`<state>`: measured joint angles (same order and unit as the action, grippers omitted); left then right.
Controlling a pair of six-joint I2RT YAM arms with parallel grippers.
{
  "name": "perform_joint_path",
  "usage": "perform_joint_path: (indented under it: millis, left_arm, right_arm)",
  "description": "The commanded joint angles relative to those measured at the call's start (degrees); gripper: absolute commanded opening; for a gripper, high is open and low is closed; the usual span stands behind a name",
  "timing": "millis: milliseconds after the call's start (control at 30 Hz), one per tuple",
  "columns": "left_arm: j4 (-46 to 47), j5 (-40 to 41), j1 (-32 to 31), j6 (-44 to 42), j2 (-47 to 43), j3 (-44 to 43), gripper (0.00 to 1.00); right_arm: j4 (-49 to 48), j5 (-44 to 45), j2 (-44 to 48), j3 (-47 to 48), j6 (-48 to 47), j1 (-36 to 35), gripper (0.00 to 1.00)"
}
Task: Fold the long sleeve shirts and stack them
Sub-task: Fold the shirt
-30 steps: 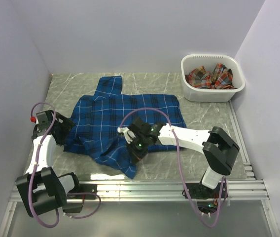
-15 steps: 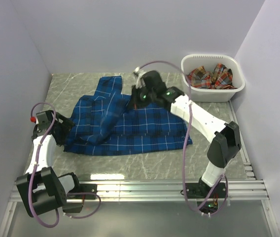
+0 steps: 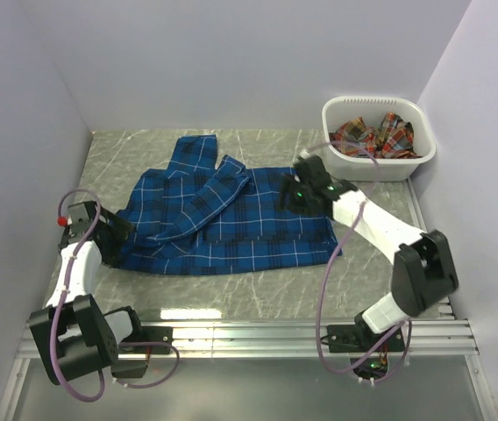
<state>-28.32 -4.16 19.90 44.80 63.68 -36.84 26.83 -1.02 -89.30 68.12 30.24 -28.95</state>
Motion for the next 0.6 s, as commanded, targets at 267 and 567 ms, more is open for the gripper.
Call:
perform_joint_path:
  millis: [267, 567]
  left_arm:
    - [-5.3, 4.0, -0.1, 7.8, -0.1, 3.2, 0.82]
    - [-4.4, 3.0, 2.2, 15.8, 2.9, 10.7, 0.66]
  right_arm:
    - [-11.5, -7.5, 12.1, -28.2, 9.1, 11.7, 0.65]
    - [-13.4, -12.1, 12.6, -37.3, 12.1, 24.3, 0.61]
